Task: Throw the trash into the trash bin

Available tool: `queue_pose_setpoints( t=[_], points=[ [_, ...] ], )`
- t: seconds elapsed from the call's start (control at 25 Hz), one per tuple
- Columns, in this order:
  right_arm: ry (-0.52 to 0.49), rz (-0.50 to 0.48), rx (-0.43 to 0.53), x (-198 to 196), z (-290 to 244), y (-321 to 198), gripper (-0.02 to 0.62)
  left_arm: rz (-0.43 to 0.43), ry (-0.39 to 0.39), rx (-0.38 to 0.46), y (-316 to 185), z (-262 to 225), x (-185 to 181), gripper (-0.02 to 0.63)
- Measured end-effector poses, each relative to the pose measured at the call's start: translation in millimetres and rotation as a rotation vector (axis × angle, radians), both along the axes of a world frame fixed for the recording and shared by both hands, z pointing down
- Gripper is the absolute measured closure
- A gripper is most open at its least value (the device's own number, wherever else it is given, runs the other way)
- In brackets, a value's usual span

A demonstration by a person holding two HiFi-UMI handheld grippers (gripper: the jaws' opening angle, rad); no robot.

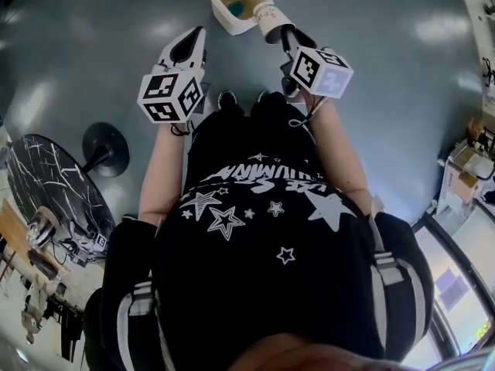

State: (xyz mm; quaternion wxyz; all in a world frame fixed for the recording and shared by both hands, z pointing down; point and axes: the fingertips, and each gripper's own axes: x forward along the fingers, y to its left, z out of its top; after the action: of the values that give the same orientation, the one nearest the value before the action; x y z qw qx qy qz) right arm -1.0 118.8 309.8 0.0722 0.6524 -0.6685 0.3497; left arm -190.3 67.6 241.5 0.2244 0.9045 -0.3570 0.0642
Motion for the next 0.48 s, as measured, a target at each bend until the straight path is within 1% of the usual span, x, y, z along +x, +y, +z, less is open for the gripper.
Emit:
queue_pose_setpoints(
  t=[0.24, 0.36, 0.48],
  points=[
    [0.002, 0.006, -0.02, 6.1, 1.8, -14.0, 0.581, 0.0, -0.01, -0.01, -9.2, 7.5, 4.6, 0.595],
    [-0.014, -0.001, -0.015, 10.3, 5.8, -25.4, 0.581, -0.021, -0.016, -0.016, -13.6, 8.9, 6.7, 0.595],
    [-0.031, -0.029, -0.014, 16.6, 18.2, -36.8, 0.581, -0.05, -0.011, -0.029, -21.4, 11.5, 12.8, 0.596]
  ],
)
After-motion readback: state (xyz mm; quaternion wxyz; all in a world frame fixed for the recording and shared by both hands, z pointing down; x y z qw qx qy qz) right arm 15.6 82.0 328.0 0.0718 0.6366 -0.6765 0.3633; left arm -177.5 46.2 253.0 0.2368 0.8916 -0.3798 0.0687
